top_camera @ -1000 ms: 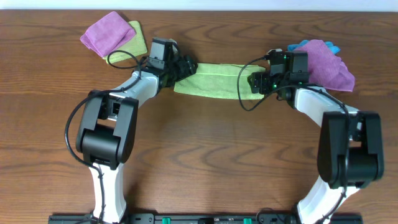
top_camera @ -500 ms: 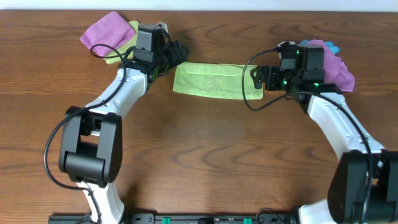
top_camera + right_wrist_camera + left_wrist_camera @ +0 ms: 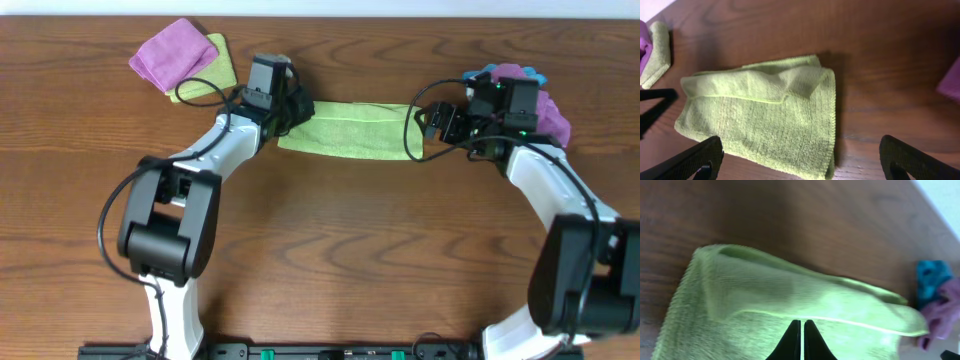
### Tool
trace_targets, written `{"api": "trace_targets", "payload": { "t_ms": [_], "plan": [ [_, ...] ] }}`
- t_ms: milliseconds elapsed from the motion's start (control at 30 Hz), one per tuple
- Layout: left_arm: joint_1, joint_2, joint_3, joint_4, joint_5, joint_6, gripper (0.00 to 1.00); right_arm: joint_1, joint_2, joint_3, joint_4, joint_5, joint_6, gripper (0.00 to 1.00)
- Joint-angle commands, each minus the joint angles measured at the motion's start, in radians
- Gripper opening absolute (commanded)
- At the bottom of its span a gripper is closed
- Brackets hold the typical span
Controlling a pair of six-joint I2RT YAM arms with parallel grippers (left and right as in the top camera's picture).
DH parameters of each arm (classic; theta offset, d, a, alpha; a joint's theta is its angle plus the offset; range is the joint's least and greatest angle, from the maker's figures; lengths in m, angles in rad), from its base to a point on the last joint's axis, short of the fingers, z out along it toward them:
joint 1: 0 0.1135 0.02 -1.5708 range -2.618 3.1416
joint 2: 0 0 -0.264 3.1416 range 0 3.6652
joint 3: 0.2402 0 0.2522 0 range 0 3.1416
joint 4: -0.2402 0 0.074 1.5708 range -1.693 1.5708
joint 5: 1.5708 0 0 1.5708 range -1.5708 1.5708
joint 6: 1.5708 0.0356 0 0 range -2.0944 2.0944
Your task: Fold the cloth
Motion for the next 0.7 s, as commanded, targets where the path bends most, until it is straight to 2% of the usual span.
{"api": "trace_targets", "payload": {
  "t_ms": [0,667],
  "plan": [
    [0.006,0.051,0.008,-0.001,-0.024,0.0,0.06,-0.001,0.048,0.015,0.014,-0.067,0.049,0.99],
    [0.005,0.096,0.008,-0.04,-0.069,0.0,0.06,0.055,0.179,0.015,0.097,-0.075,0.129,0.99]
  ]
}}
